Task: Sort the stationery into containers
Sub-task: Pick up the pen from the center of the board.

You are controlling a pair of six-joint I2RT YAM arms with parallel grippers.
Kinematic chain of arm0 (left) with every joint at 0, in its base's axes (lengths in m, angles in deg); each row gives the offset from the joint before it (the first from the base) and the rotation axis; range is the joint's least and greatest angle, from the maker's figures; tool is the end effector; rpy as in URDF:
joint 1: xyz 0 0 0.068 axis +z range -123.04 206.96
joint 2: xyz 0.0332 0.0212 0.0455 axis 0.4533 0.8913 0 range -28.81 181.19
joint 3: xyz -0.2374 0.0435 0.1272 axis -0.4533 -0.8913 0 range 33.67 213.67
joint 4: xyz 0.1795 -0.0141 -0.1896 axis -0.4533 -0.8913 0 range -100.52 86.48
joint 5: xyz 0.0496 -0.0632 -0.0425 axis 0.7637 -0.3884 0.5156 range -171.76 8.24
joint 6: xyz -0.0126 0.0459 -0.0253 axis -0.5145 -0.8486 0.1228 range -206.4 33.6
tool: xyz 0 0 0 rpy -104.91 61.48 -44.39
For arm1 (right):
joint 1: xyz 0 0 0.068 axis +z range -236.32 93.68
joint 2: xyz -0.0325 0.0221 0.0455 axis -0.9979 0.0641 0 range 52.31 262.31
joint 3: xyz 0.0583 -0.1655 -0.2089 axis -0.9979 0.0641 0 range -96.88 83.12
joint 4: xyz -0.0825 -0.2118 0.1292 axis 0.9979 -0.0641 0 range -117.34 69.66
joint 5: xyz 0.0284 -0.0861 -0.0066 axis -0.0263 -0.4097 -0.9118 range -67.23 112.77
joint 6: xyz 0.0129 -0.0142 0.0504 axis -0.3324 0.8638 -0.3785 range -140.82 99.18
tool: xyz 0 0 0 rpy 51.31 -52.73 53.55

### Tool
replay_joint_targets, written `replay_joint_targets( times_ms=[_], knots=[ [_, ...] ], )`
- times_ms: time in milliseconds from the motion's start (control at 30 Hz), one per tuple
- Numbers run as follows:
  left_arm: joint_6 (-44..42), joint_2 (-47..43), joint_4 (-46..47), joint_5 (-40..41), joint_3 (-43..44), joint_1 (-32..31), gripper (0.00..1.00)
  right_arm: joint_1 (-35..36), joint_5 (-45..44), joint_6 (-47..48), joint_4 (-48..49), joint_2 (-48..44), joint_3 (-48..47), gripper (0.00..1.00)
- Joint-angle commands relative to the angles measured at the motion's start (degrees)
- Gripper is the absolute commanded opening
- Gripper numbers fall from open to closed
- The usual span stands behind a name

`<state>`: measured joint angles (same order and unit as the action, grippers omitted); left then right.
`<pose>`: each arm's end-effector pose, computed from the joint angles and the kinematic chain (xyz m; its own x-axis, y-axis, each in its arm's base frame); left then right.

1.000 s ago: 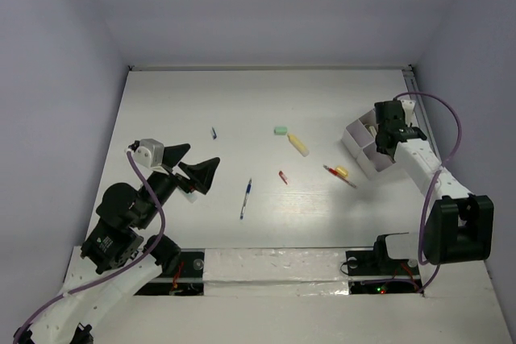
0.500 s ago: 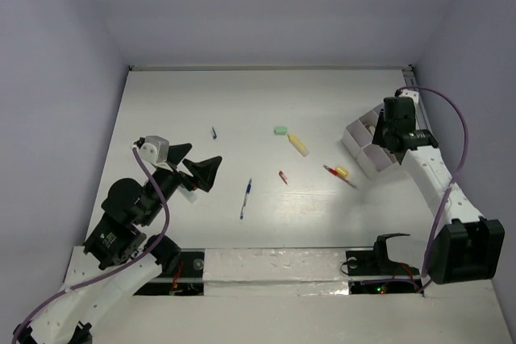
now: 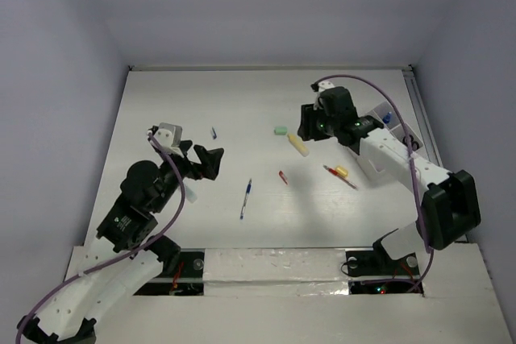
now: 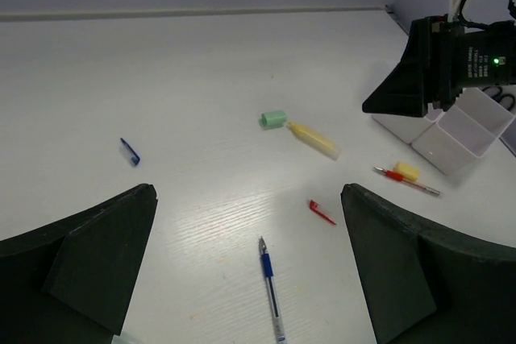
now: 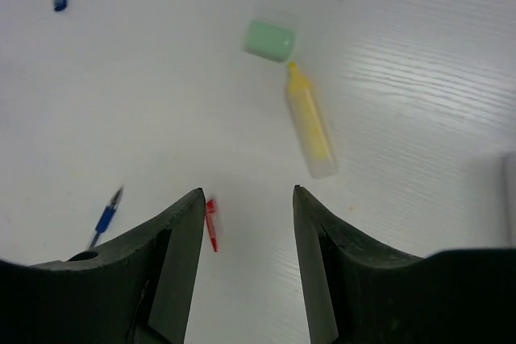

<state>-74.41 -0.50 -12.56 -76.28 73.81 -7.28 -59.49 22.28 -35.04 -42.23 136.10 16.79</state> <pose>0.1047 -0.0672 0.3529 -0.0606 -0.2089 -0.9760 0.4790 0.8518 -0.2121 0.2928 0.1477 0.2902 -0.6579 -0.0576 -0.7509 -0.2929 0.9381 0.1846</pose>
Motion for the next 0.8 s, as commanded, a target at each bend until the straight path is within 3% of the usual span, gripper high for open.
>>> replay_joint_targets(
  times_ms=[0,200,333,433,567,767],
  knots=[
    [-0.3,1.7,1.7,1.5,1.2,1.5,0.99,4.8,6.5,-1.6,5.2,1.2,-3.2,0.54],
    [0.3,2.4,1.2,4.9,1.3,4.2,0.99,14.5,6.6,-2.9,8.9,7.4,-4.0,0.53],
    [1.7,0.5,0.3,11.6,2.8,4.8,0.99,21.9,9.1,-3.0,13.1,12.4,-6.2,0.52],
    [2.0,-1.2,0.0,14.1,4.2,4.8,0.99,24.8,6.7,-1.6,12.4,16.9,-10.0,0.52],
    [1.4,-1.6,-0.9,16.1,7.0,4.8,0.99,27.3,9.7,-1.9,14.9,20.1,-12.7,0.53],
    [-1.0,0.2,-3.3,17.4,14.6,4.8,0.99,33.6,7.4,1.8,10.7,33.4,-29.5,0.55]
  ],
)
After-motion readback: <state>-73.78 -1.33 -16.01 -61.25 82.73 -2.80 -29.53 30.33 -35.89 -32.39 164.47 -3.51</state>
